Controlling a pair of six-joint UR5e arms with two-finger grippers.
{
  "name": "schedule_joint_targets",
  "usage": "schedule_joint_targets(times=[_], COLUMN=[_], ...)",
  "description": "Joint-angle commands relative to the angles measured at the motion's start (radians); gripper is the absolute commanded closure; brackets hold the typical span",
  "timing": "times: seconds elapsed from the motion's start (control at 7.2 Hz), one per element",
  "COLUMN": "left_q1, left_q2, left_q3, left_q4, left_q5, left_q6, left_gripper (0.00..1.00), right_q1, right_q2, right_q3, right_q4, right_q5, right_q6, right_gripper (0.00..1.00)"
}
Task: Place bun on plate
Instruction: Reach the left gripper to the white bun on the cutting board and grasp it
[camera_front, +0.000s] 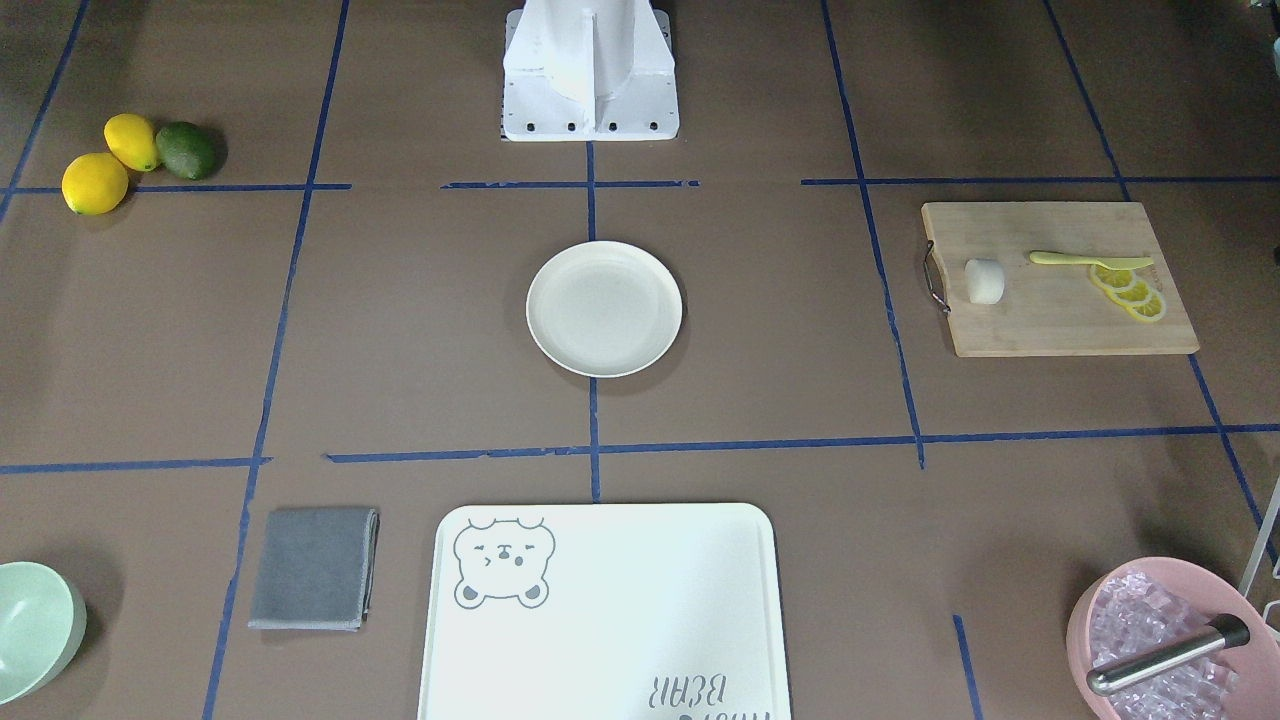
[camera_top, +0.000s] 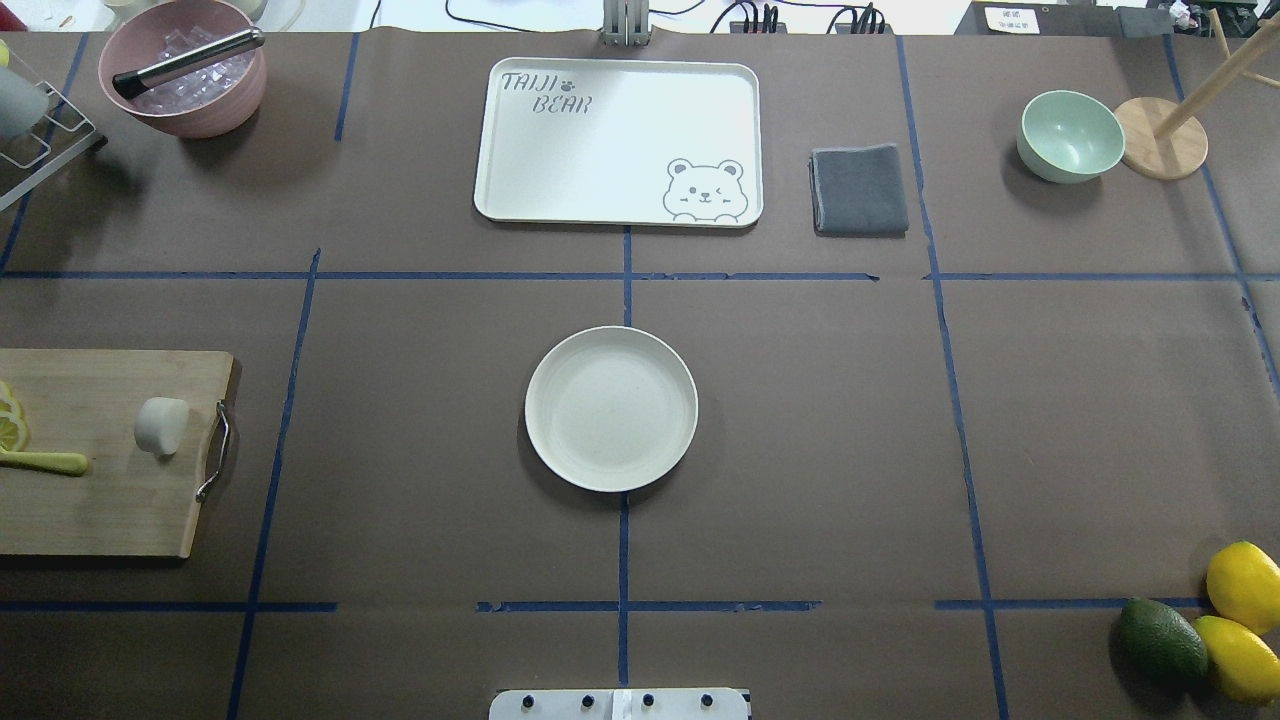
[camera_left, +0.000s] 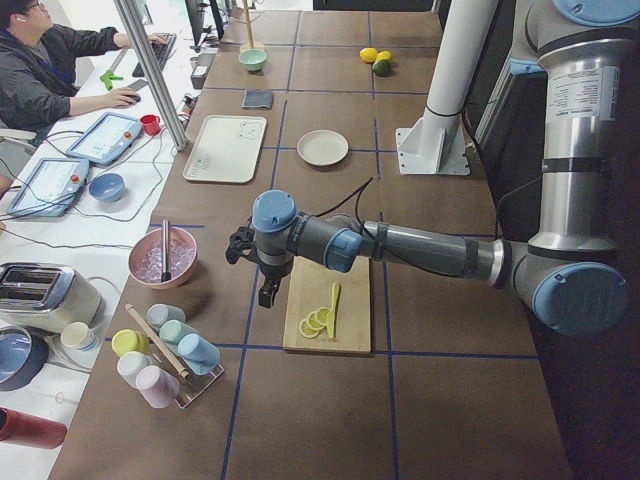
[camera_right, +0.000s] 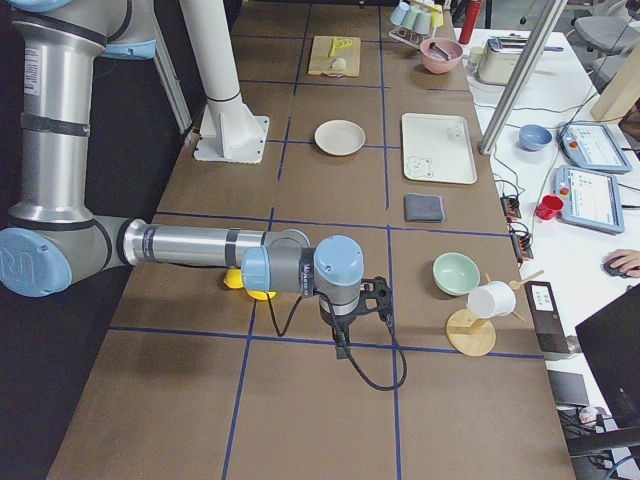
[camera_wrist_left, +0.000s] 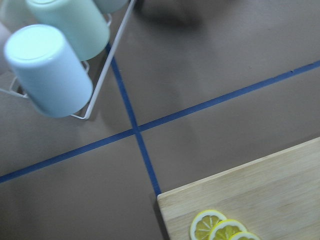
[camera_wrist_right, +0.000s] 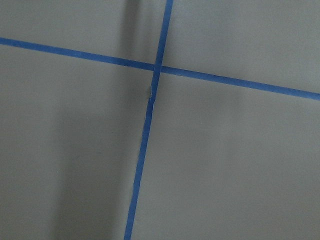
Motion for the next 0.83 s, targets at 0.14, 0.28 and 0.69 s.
schedule_joint_targets(times=[0.14,0.28,0.69], left_q1=[0.329,0.441,0.533], left_q2=[0.073,0.061,0.034], left_q3=[-0.048,-0.051,-0.039], left_q4=[-0.332,-0.344,-0.343], left_q5=[0.157,0.231,0.267], left_q6=[-0.500,-0.598,-0.636], left_gripper=[0.00,0.00,0.00], right_q1=[0.002,0.002,0.002], right_q2=[-0.001,-0.001,-0.002], right_q3=[0.002,0.002,0.002], right_q4=[0.002,0.002,0.000], right_q5=[0.001,0.001,0.003], right_q6=[0.009,0.010,0.010], right_gripper=[0.00,0.00,0.00])
